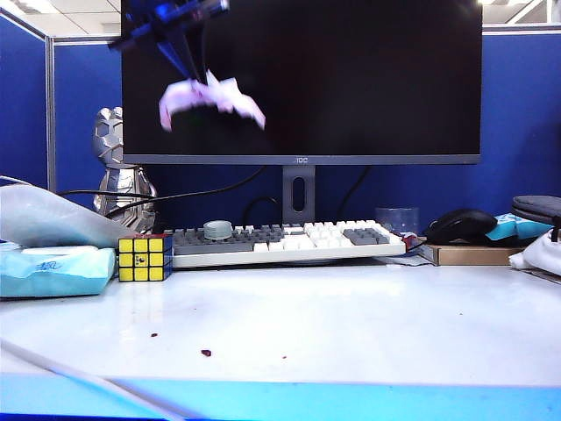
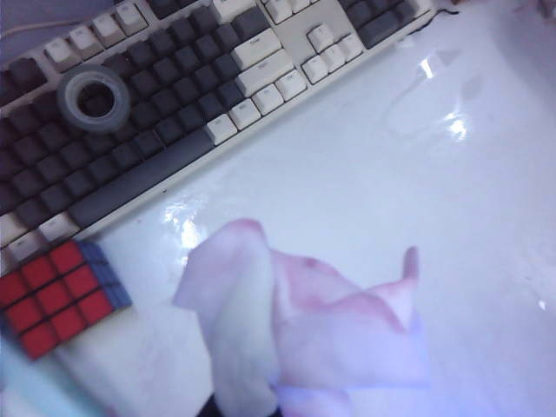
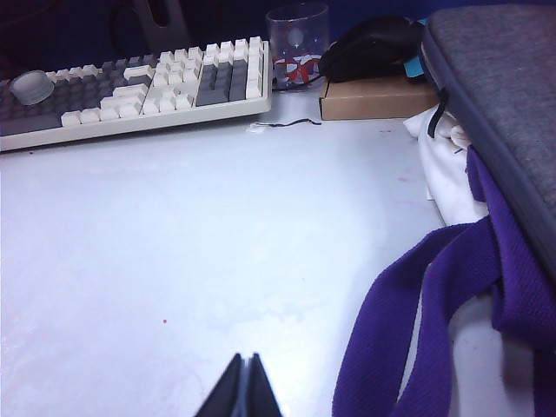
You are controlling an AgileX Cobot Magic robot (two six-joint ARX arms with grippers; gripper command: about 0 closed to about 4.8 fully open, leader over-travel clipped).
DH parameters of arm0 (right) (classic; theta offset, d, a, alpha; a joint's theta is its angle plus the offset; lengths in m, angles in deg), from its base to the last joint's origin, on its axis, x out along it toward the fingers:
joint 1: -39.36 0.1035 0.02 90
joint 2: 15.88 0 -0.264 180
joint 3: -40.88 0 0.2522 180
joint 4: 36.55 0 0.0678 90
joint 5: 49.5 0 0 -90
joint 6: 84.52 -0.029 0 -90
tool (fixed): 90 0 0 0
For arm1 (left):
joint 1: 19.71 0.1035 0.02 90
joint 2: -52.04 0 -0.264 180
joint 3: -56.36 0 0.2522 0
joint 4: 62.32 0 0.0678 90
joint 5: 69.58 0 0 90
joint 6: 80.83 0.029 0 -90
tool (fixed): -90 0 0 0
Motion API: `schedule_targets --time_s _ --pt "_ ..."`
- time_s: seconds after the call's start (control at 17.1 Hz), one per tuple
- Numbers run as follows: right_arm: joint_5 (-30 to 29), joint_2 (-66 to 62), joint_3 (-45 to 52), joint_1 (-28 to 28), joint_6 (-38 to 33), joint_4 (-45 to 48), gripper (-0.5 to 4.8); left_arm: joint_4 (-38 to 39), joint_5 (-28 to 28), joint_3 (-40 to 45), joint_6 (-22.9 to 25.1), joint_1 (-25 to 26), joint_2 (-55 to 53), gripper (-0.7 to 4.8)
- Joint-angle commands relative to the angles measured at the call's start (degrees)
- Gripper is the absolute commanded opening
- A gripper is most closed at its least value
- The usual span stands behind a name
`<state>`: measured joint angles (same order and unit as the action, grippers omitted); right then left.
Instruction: Use the wet wipes on the table to wipe the cherry juice off the table, then put the wipes back on the table.
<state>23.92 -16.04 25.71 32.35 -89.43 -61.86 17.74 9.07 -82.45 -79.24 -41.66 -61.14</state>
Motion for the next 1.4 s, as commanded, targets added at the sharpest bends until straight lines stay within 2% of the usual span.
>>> schedule_targets --time_s 0.06,0.53,0.64,0.76,0.94,1.23,1.29,1.4 --pt "-0.04 0.02 0.04 -0.02 -0.02 0.04 -0.01 -7.45 -0.31 8.0 -1.38 -0.02 -0.52 -0.06" --pt "-0.07 0.02 0.04 -0.02 -0.02 0.04 -0.01 -29.16 0.26 32.65 -2.03 0.04 -1.11 -0.06" --pt "-0.07 0.02 0.04 -0.02 -0.02 0.04 -0.01 -36.28 4.61 39.34 -2.03 0.04 -1.42 -0.06" --pt "-0.07 0.02 0.04 -0.02 0.0 0.04 -0.01 -38.69 5.53 41.2 -1.84 0.04 -3.58 -0.06" --pt "-0.07 0.02 0.04 0.0 -0.02 0.07 -0.01 -34.1 5.07 41.22 -1.6 0.02 -5.62 -0.06" --pt "-0.07 0.02 0.04 -0.02 -0.02 0.04 -0.01 -10.38 5.05 41.22 2.6 0.04 -3.58 -0.06" --pt "-0.07 0.02 0.04 0.0 -0.02 0.04 -0.01 -6.43 3.23 41.48 2.97 0.04 -2.93 -0.06" --pt "-0.07 0.02 0.04 0.0 -0.02 0.04 -0.01 -7.85 -2.54 41.88 2.86 0.02 -1.99 -0.06"
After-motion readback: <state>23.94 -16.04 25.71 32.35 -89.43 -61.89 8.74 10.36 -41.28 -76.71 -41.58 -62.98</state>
